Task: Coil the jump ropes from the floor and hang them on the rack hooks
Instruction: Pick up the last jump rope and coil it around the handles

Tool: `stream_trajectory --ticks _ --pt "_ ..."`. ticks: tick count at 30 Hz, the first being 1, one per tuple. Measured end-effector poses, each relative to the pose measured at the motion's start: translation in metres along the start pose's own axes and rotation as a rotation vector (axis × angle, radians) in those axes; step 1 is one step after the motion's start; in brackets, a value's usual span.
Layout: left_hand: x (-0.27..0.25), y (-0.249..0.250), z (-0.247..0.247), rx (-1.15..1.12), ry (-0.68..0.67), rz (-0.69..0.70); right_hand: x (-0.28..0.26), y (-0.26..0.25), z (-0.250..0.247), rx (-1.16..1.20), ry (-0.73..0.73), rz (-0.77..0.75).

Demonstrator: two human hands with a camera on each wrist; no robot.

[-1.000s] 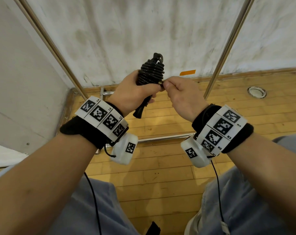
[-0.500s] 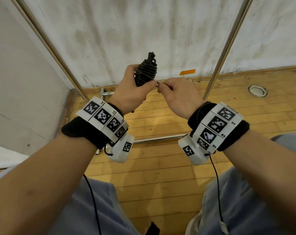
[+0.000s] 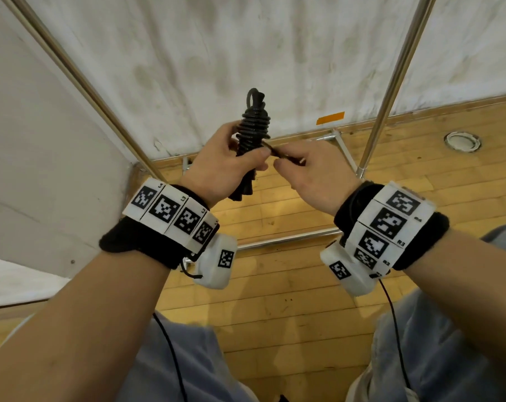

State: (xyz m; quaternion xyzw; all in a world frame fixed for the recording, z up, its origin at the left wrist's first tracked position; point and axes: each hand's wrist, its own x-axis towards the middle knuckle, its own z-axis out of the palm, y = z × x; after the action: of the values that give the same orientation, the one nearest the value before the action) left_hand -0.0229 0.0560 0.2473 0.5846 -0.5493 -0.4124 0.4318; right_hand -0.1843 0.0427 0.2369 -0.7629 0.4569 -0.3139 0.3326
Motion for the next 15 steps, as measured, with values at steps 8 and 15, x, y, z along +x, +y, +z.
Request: stream_trajectory --ticks 8,15 --pt "0.0058 0.0028 0.0004 0.132 -0.035 -0.047 0.0054 0.0007 0.0024 0.082 0.008 0.036" --pt "0.0086 0.0053 0.0067 0.142 -0.025 -0.074 0.0071 -0.0013 -0.0034 0.153 -0.111 0.037"
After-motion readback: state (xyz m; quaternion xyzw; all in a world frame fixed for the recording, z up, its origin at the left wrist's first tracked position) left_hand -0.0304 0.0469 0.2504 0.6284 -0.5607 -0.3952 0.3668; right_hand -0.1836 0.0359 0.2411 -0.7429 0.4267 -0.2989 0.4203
